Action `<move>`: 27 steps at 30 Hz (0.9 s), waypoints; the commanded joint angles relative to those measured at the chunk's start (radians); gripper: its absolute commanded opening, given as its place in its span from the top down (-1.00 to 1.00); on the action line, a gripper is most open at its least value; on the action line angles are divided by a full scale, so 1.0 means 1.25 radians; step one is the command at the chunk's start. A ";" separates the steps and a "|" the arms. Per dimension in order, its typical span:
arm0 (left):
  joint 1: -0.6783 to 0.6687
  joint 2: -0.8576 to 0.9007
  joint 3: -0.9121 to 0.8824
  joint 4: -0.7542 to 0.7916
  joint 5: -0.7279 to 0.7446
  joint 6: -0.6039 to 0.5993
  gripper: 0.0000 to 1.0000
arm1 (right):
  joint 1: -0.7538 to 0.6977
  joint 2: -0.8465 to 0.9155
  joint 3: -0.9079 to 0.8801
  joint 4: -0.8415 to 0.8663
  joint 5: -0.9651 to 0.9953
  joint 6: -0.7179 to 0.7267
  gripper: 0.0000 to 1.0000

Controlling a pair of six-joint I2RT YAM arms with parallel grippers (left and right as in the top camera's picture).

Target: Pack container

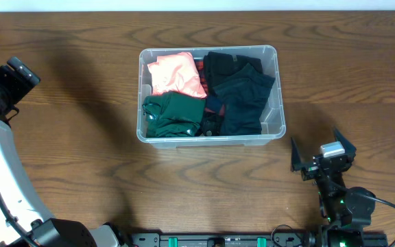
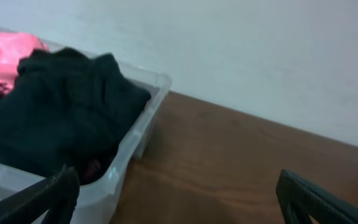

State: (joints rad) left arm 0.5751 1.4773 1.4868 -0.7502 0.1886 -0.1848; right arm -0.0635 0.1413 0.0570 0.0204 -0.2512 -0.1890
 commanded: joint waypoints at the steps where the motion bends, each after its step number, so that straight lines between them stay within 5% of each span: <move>1: 0.002 0.005 0.001 0.003 0.007 0.007 -0.96 | -0.013 -0.016 -0.024 0.004 0.013 -0.008 -0.98; 27: 0.002 0.005 0.001 -0.003 0.007 0.007 -0.96 | -0.011 -0.109 -0.041 -0.060 0.029 -0.005 -0.99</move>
State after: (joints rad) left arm 0.5751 1.4776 1.4868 -0.7517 0.1886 -0.1848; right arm -0.0631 0.0147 0.0086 -0.0513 -0.2241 -0.1894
